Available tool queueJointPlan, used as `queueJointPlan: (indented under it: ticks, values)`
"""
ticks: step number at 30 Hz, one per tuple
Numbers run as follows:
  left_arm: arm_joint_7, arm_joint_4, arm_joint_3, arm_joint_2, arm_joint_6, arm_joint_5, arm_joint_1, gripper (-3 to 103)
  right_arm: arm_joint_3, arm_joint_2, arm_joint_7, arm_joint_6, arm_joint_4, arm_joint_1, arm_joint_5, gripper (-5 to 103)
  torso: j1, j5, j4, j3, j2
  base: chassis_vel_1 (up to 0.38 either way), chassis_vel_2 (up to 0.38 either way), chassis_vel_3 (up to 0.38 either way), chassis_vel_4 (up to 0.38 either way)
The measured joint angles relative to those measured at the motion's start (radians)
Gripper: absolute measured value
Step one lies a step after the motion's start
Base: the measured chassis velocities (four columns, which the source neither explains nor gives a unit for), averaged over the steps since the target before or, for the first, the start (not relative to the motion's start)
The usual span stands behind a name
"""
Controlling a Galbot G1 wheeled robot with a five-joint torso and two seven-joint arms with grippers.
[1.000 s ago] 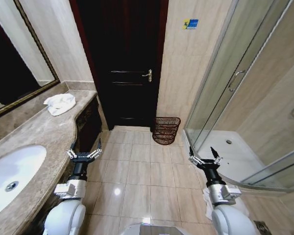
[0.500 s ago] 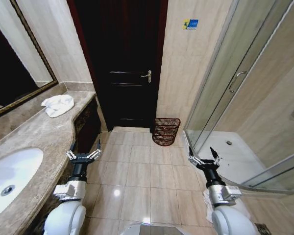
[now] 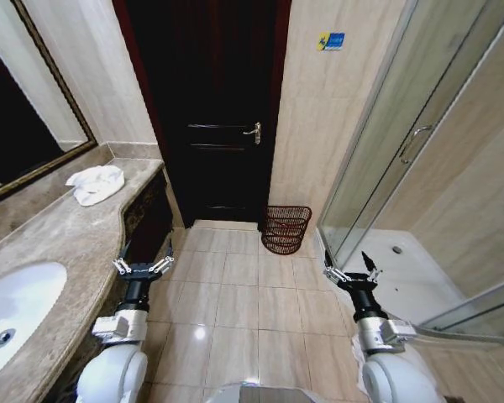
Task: Discard the used towel into the hamper.
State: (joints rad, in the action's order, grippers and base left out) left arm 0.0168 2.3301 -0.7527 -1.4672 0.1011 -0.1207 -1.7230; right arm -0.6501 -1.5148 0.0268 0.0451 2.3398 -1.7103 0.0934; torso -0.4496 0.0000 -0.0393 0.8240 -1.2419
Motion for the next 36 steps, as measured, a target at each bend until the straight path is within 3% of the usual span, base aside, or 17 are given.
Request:
queueJointPlan:
  ticks: [16, 36]
  values:
    - [-0.002, -0.013, -0.011, 0.023, -0.001, -0.006, 0.003, 100, 0.006, -0.004, 0.000, 0.005, -0.026, 0.030, -0.007, 100, 0.000, 0.0000, 0.0000, 0.000, 0.000, -0.045, 0.082, 0.092, -0.047]
    - [-0.010, -0.009, -0.009, 0.001, 0.024, 0.003, -0.015, 100, -0.005, 0.008, 0.003, -0.006, -0.030, 0.019, 0.004, 100, 0.000, 0.0000, -0.0001, 0.000, 0.000, 0.003, 0.147, 0.135, -0.004]
